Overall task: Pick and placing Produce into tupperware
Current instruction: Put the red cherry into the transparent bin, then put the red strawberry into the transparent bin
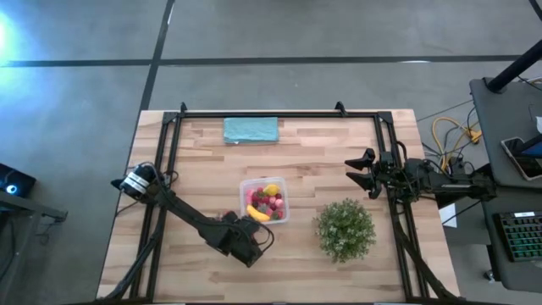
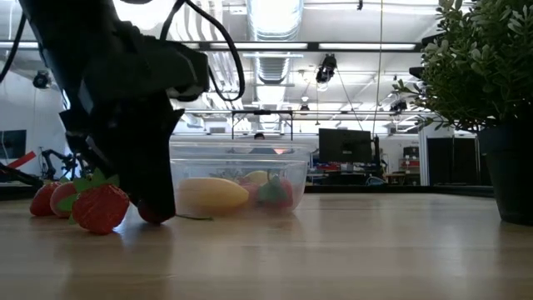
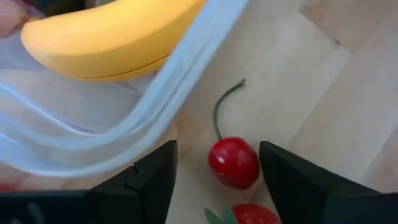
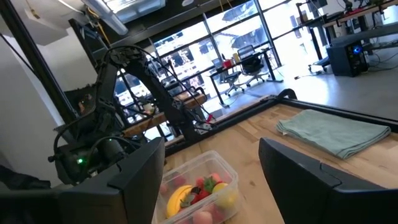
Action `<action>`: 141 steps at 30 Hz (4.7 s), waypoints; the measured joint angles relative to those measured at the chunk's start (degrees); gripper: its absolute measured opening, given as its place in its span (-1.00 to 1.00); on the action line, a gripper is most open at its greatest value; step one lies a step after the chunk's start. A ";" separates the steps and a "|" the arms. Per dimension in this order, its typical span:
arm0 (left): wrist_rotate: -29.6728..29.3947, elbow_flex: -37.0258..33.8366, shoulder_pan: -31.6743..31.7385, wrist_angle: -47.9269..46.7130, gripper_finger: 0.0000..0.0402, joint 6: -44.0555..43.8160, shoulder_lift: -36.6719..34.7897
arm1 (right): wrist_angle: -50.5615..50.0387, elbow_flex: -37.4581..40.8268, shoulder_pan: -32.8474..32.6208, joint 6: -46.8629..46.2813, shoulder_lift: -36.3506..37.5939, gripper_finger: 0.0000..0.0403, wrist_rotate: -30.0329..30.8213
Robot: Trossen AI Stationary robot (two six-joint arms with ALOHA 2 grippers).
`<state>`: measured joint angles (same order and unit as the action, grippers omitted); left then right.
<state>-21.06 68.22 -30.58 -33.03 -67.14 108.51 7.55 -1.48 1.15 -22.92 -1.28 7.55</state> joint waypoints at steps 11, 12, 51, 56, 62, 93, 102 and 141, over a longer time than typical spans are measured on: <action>3.28 -0.31 0.24 0.05 -0.45 -0.01 -0.25 | -0.01 0.00 0.00 0.00 0.00 0.22 0.00; 3.97 -0.24 0.23 0.04 -0.50 0.00 -0.35 | 0.00 0.00 0.00 0.00 0.00 0.22 0.00; 8.22 3.56 12.90 -7.52 0.07 13.34 -14.58 | -0.01 0.00 0.00 0.01 -0.01 0.24 0.00; 14.59 3.55 9.26 -11.40 0.11 -16.17 -15.06 | 0.02 0.00 0.00 0.00 0.00 0.26 0.00; 16.15 3.42 1.22 -8.04 0.11 -42.01 -13.68 | 0.00 0.00 0.00 0.00 0.00 0.24 0.00; 11.58 3.34 -2.50 -6.41 0.11 -55.39 -2.76 | 0.00 0.00 0.00 0.02 -0.02 0.24 0.00; 11.65 3.22 -2.42 -6.07 0.11 -55.27 -0.53 | 0.00 0.00 0.00 0.00 -0.02 0.25 0.00; -10.17 3.38 14.69 -2.57 -0.18 -2.15 -13.98 | 0.02 -0.02 0.00 0.00 0.00 0.26 0.00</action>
<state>-31.23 71.60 -15.89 -35.60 -69.29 94.53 7.57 -1.49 1.15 -22.92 -1.28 7.55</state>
